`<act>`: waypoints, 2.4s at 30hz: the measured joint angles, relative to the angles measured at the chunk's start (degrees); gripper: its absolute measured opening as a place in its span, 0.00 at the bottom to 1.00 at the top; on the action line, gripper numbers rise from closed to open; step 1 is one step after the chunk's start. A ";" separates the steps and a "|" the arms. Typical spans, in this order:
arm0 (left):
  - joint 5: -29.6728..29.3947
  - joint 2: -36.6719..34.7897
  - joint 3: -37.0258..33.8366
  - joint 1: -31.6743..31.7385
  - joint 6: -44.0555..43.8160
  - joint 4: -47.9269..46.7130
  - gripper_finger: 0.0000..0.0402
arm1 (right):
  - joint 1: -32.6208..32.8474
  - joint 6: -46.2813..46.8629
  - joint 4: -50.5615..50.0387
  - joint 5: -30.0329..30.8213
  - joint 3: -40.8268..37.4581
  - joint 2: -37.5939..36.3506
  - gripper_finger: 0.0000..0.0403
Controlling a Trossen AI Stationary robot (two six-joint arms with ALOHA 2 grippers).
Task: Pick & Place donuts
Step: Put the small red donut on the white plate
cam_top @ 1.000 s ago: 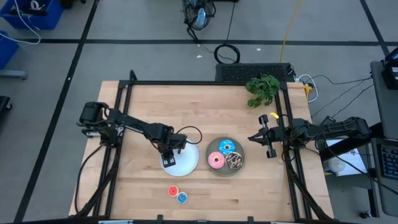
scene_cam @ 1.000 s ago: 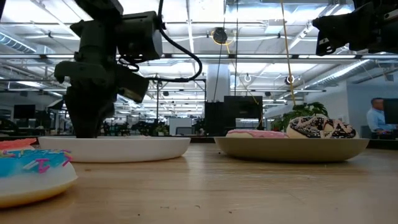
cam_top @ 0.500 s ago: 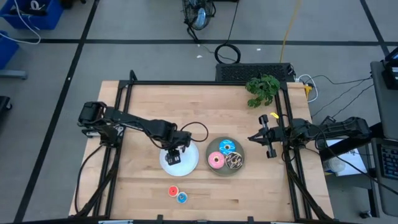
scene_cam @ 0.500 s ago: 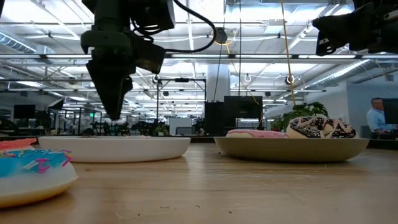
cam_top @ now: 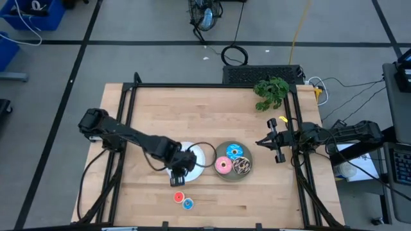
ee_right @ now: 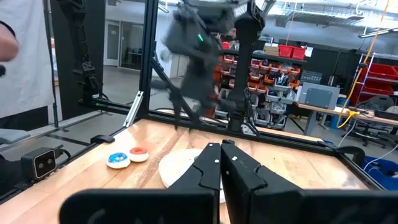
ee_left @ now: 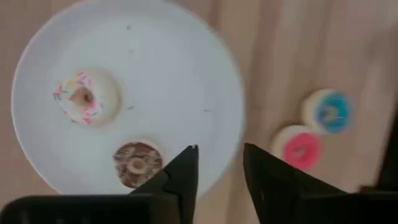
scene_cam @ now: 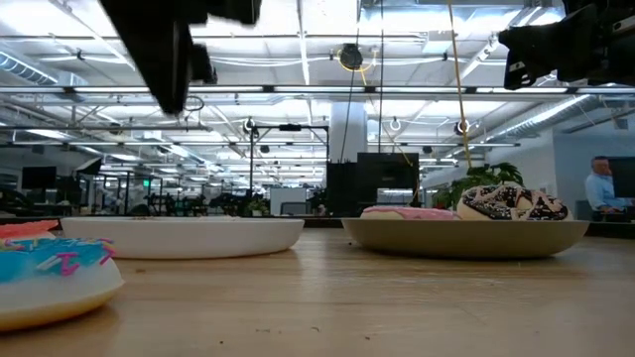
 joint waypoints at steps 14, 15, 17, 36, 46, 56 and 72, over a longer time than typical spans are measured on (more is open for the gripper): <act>-8.15 1.58 10.73 -8.92 -4.12 -5.89 0.01 | 0.00 0.07 0.02 -0.02 0.00 0.00 0.00; -8.73 2.33 10.72 -9.27 -3.83 -5.58 0.01 | 0.01 0.05 0.00 -0.02 0.00 0.00 0.00; -9.43 4.07 10.71 -9.63 -2.89 -4.33 0.01 | 0.00 0.07 0.02 -0.01 0.00 -0.02 0.00; -2.30 16.58 10.66 -14.41 8.83 4.38 0.42 | 0.00 0.11 -0.20 -0.02 0.00 -0.02 0.00; -4.17 16.55 9.58 -14.86 13.24 4.71 0.55 | 0.00 0.11 -0.20 -0.02 0.00 -0.02 0.00; -4.66 16.52 4.14 -14.86 11.93 5.22 0.56 | 0.00 0.09 -0.28 -0.02 0.00 -0.02 0.00; -3.79 16.52 0.16 -14.86 11.55 11.98 0.56 | 0.00 0.11 -0.24 -0.02 0.00 -0.01 0.00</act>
